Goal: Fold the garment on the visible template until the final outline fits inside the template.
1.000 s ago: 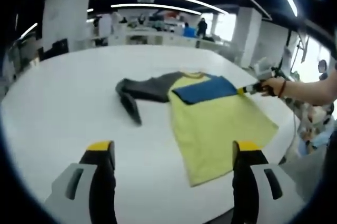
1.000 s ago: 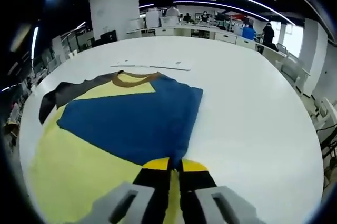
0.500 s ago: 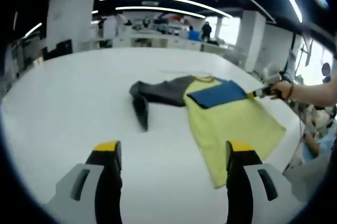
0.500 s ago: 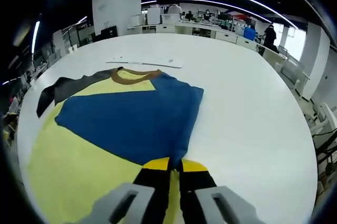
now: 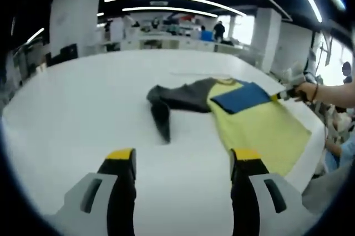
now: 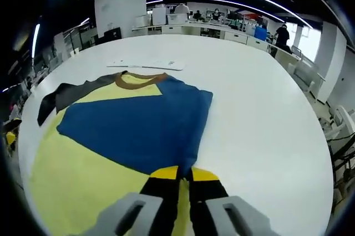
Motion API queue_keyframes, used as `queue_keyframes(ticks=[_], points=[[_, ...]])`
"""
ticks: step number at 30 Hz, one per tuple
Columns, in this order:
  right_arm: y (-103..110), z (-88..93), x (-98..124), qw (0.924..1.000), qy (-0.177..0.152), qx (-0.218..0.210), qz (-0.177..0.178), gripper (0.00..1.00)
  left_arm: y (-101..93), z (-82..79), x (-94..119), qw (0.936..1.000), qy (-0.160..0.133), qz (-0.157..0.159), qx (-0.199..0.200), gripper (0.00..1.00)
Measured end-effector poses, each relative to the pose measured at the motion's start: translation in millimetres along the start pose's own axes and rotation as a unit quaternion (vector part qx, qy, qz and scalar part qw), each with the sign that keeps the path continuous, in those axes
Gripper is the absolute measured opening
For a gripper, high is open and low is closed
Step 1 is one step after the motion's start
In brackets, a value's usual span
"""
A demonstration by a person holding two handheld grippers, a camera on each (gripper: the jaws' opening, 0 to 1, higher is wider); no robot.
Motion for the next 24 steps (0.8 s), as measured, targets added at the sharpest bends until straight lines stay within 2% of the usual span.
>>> queue_keyframes(ticks=[5, 8, 10, 14, 15, 19, 24], points=[[3, 0.8, 4, 1.0, 0.0, -0.002, 0.001, 0.01, 1.4, -1.1, -8, 1.0, 0.001, 0.001, -0.004, 0.61], [-1, 0.1, 0, 0.9999, 0.0, 0.013, 0.0, 0.02, 2.3, -1.8, -12, 1.0, 0.001, 0.001, -0.006, 0.6], [1, -0.4, 1, 0.9999, -0.001, 0.013, 0.002, 0.06, 3.3, -2.3, -14, 1.0, -0.001, 0.0, -0.005, 0.6], [-3, -4.3, -1, 0.9998, -0.019, -0.002, 0.007, 0.36, 7.0, -3.8, -19, 0.9999, 0.004, -0.01, -0.013, 0.6], [-6, -7.7, -3, 0.9996, -0.027, -0.012, 0.003, 0.41, 7.4, -4.4, -19, 0.9998, 0.004, -0.009, -0.015, 0.59], [1, -18.9, 5, 0.9982, -0.057, -0.012, -0.01, 0.52, 9.0, -6.4, -21, 0.9997, 0.003, -0.01, -0.02, 0.59], [19, -39.9, 24, 0.994, -0.098, -0.006, -0.047, 0.7, 11.3, -10.6, -27, 0.9996, 0.002, -0.009, -0.028, 0.57]])
Point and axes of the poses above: the point that each gripper's makers call its tool centre point, and the gripper's own axes: x roughly backward along the fingers, y roughly to its left, z roughly out of its underside, the point moved 3 cm from there along x, roughly backward along the fingers, and after that the axes turned 7 degrees about -y, right-handed, at the moved point
